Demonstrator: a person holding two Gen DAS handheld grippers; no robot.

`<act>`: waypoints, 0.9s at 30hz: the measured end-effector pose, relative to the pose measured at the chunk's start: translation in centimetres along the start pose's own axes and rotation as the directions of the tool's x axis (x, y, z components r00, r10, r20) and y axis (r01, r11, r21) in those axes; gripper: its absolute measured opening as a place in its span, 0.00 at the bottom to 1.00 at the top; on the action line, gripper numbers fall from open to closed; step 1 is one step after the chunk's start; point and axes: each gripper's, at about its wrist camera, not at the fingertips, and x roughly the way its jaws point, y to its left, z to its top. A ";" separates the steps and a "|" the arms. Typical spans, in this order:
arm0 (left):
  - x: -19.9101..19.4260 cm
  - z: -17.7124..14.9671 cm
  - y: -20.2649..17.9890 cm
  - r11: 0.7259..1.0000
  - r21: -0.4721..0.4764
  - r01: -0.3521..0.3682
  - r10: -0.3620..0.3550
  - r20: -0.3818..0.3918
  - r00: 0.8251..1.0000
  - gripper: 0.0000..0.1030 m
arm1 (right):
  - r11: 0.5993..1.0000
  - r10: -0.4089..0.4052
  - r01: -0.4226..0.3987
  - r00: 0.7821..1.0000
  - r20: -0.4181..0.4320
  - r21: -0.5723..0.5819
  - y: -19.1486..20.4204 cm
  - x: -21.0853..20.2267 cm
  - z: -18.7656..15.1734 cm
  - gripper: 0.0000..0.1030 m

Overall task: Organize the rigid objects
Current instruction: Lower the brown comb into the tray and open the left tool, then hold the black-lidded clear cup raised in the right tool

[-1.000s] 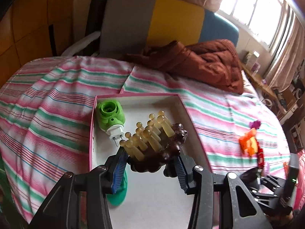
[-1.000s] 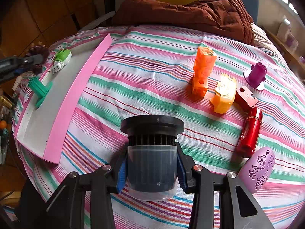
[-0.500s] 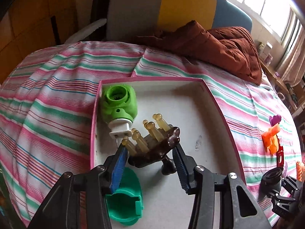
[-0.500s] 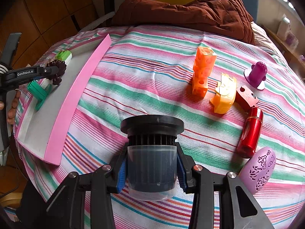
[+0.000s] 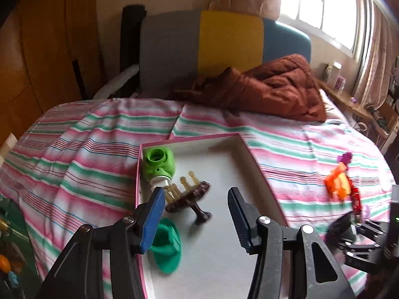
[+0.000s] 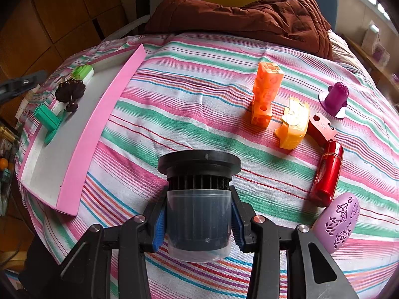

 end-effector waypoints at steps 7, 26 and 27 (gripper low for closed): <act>-3.6 -2.7 -1.0 0.999 -0.009 -0.035 0.035 0.019 0.999 0.52 | 1.000 -0.012 0.012 1.000 0.005 -0.008 0.1 0.0 -0.1 0.42; -5.1 -6.9 -0.6 0.998 -0.043 -0.034 0.032 -0.048 0.998 0.52 | 1.000 -0.028 0.028 1.000 0.015 -0.009 0.2 -0.1 -0.1 0.42; -5.1 -7.1 -0.5 0.998 -0.044 -0.032 0.030 -0.049 0.998 0.52 | 1.000 -0.030 0.030 0.999 0.015 -0.010 0.3 -0.1 -0.1 0.42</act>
